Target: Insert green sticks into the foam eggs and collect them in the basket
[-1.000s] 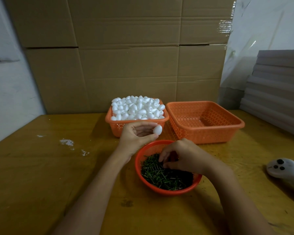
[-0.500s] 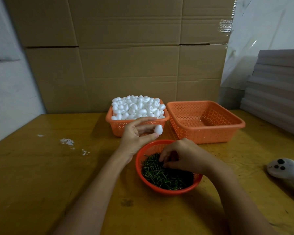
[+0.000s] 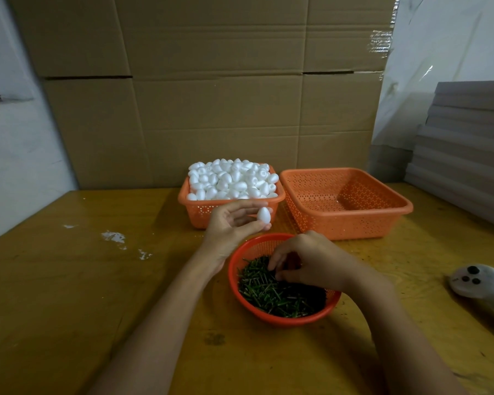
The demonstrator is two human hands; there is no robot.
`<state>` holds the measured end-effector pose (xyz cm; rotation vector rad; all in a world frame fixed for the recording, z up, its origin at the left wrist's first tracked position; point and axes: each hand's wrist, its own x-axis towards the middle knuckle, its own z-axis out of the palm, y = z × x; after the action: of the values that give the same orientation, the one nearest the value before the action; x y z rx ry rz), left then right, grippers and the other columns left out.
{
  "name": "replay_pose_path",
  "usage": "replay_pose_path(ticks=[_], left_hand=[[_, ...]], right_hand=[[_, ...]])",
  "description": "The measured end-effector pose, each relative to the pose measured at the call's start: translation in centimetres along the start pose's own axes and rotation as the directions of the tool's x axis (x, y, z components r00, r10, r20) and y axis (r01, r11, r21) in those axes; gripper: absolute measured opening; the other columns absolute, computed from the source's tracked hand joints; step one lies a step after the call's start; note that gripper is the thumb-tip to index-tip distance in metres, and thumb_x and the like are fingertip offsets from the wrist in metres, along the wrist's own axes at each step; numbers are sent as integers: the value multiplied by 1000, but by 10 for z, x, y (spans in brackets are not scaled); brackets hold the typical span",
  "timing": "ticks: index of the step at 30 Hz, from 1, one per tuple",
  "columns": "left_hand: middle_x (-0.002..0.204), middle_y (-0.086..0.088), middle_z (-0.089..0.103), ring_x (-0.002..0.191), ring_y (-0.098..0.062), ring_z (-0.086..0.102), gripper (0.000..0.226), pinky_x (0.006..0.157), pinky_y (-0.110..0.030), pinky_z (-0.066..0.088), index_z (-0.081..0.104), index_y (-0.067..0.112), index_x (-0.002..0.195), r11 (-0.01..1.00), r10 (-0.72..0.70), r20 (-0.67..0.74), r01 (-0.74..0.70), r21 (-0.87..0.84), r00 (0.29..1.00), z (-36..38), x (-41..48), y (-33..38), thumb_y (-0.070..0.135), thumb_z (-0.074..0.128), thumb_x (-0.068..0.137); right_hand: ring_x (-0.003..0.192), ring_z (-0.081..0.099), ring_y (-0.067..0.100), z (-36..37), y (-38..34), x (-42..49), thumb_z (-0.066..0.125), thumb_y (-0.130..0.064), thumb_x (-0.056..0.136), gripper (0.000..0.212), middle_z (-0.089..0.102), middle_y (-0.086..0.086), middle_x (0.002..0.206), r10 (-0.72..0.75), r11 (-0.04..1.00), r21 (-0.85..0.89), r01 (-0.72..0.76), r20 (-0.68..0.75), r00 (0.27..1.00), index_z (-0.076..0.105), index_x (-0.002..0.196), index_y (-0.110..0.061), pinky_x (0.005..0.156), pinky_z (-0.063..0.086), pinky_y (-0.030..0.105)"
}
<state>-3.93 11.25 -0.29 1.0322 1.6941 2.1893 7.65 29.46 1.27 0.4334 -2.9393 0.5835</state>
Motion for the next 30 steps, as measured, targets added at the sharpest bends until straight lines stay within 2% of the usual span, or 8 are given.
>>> replay_pose_path(ticks=[3,7,16,20,23,27,30], left_hand=[[115,-12,79,98,-33,78,30,87,-32,62,80,16,110,1000,-1,-1,1,16,1000,0,0,0,5,87,82],[116,-14,77,97,-36,78,28,85,-34,64,79,10,109,1000,-1,1,1,5,1000,0,1,-2,1,86,84],[112,-18,78,95,-38,78,29,84,-34,64,81,17,112,998,-31,-3,31,-62,1000,0,1,-3,7,86,86],[115,-17,78,98,-38,78,31,85,-34,64,81,18,114,995,-40,6,40,-87,999,-1,2,-4,11,87,85],[114,-17,78,98,-38,78,31,85,-33,64,81,18,114,996,-34,1,34,-85,999,-1,2,-4,14,88,85],[110,-22,78,97,-39,78,31,87,-36,64,77,16,120,997,-11,4,11,-78,1000,-1,3,-4,11,83,90],[107,-25,77,93,-37,78,29,86,-36,64,78,17,117,995,-8,12,9,-97,1000,0,2,-2,19,84,88]], right_hand=[[92,67,-11,0,0,1,82,-21,85,22,76,-24,93,-10,1000,-9,10,-1,1000,78,102,-35,82,50,11],[93,66,-10,1,1,0,82,-23,85,21,76,-23,95,-19,1000,-19,19,-5,1000,77,102,-35,83,51,14],[95,66,-8,1,0,0,81,-30,87,18,75,-23,99,-12,999,-50,12,-12,1000,77,103,-36,84,53,16],[93,56,-11,2,0,0,79,-36,88,16,69,-28,101,-30,995,-94,27,-36,999,77,104,-37,79,41,5],[97,52,-7,1,0,-1,80,-37,86,21,68,-27,104,-27,994,-111,25,-21,999,77,107,-37,80,36,5],[99,64,-4,-2,-2,-2,81,-29,84,27,73,-20,109,1,998,-61,2,46,999,77,109,-36,86,48,12],[97,65,-5,-2,-3,-2,81,-24,84,27,74,-21,105,14,998,-63,-10,49,999,77,109,-36,85,50,13]])
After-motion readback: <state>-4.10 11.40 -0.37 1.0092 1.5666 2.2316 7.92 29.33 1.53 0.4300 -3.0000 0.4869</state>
